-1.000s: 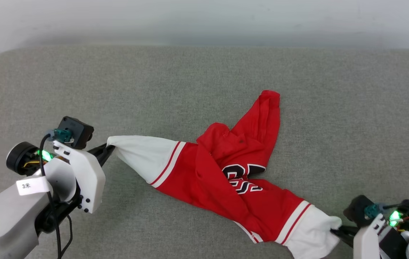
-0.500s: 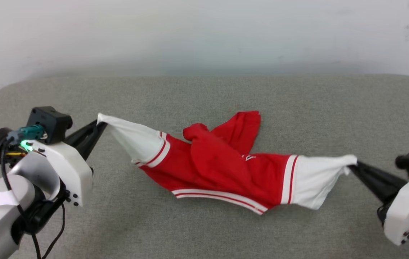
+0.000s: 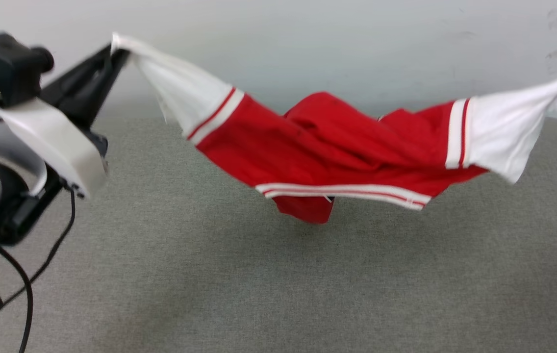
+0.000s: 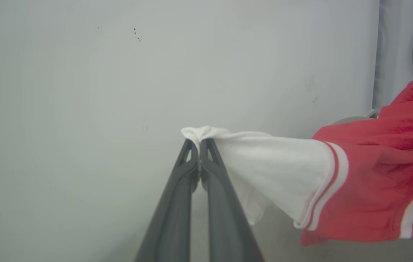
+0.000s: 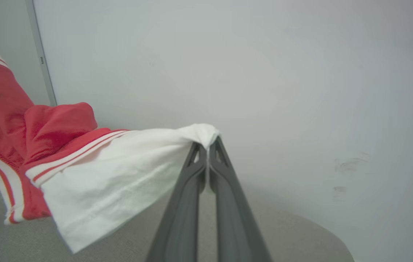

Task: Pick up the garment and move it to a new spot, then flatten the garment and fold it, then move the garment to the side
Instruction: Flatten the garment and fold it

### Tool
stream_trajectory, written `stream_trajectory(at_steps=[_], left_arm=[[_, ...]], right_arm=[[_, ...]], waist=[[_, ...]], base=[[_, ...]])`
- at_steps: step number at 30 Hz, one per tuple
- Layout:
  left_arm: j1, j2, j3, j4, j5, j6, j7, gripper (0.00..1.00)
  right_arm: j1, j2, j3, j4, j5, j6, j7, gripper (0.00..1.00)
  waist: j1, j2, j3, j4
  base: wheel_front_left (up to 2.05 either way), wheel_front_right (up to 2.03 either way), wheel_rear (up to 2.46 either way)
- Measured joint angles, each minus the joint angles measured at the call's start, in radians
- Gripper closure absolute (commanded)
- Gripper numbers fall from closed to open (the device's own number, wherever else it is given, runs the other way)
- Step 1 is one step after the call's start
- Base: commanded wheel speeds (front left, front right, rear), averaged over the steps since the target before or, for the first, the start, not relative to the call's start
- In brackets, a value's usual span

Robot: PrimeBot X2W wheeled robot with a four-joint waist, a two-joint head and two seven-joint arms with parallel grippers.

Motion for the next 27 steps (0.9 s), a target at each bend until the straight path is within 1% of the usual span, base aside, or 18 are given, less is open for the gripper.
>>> stream_trajectory(at_steps=[6, 9, 11, 19, 27], left_arm=[[-0.149, -0.042, 0.052, 0.037, -0.002, -0.039, 0.022, 1.00], [-0.237, -0.076, 0.067, 0.086, 0.007, -0.069, 0.034, 1.00], [-0.298, -0.111, 0.075, 0.123, 0.011, -0.089, 0.038, 1.00], [-0.528, -0.216, 0.082, 0.322, 0.059, -0.160, 0.057, 1.00], [-0.784, -0.306, 0.099, 0.538, 0.119, -0.210, 0.047, 1.00]], right_arm=[[-0.182, 0.019, -0.044, 0.026, -0.002, 0.000, 0.037, 1.00], [-0.294, 0.044, -0.051, 0.060, 0.006, 0.000, 0.050, 1.00], [-0.378, 0.058, -0.051, 0.092, -0.003, 0.000, 0.053, 1.00], [-0.691, 0.120, -0.010, 0.277, -0.084, 0.000, 0.059, 1.00], [-1.009, 0.180, 0.055, 0.500, -0.171, 0.000, 0.032, 1.00]], waist=[[0.0000, 0.0000, 0.013, 0.003], [0.0000, 0.0000, 0.036, 0.004], [0.0000, 0.0000, 0.056, 0.004], [0.0000, 0.0000, 0.170, 0.005], [0.0001, 0.0000, 0.330, 0.004]], base=[[0.00, 0.00, 0.00], [0.00, 0.00, 0.00], [0.00, 0.00, 0.00], [0.00, 0.00, 0.00], [0.00, 0.00, 0.00]])
